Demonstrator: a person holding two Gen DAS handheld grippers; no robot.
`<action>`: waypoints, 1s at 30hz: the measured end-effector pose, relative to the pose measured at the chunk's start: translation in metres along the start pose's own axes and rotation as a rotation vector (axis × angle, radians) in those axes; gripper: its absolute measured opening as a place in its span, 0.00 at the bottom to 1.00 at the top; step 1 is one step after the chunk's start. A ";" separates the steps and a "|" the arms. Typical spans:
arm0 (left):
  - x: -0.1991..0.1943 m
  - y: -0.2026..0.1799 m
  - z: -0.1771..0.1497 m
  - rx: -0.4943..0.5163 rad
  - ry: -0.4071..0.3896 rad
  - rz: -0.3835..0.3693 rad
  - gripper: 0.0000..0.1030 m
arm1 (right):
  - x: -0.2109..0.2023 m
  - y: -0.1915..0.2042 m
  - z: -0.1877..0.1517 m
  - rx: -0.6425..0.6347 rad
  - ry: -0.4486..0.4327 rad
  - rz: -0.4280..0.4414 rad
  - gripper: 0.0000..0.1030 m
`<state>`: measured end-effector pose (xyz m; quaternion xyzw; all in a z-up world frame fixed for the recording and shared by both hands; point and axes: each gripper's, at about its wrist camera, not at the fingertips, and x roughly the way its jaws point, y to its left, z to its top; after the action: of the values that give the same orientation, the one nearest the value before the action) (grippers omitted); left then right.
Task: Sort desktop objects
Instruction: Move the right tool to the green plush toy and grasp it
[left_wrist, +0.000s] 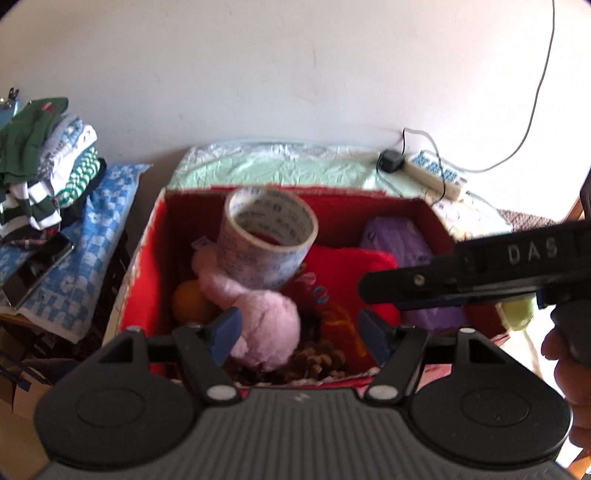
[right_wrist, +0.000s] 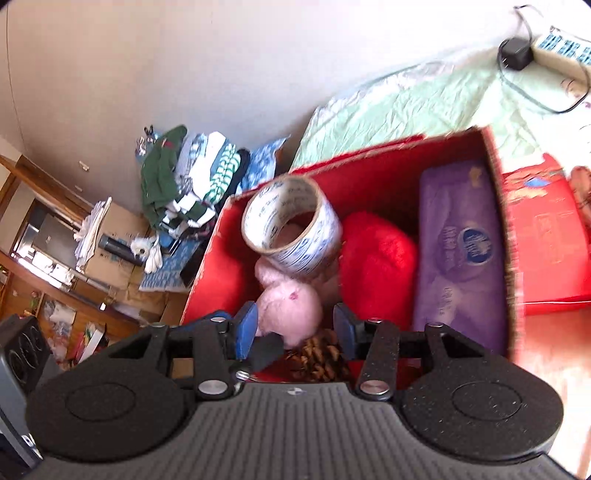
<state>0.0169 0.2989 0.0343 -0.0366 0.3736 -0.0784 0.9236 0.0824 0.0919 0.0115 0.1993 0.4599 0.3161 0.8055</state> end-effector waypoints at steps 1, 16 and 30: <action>-0.001 -0.005 0.002 -0.001 -0.005 -0.011 0.69 | -0.005 -0.002 0.000 0.000 -0.012 -0.004 0.48; 0.041 -0.191 0.004 0.120 -0.023 -0.272 0.92 | -0.131 -0.113 0.004 0.068 -0.204 -0.267 0.49; 0.145 -0.297 -0.018 0.162 0.113 -0.255 0.86 | -0.136 -0.226 0.030 0.141 -0.068 -0.265 0.63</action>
<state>0.0723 -0.0185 -0.0403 -0.0048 0.4098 -0.2269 0.8835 0.1309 -0.1667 -0.0281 0.2037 0.4756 0.1669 0.8393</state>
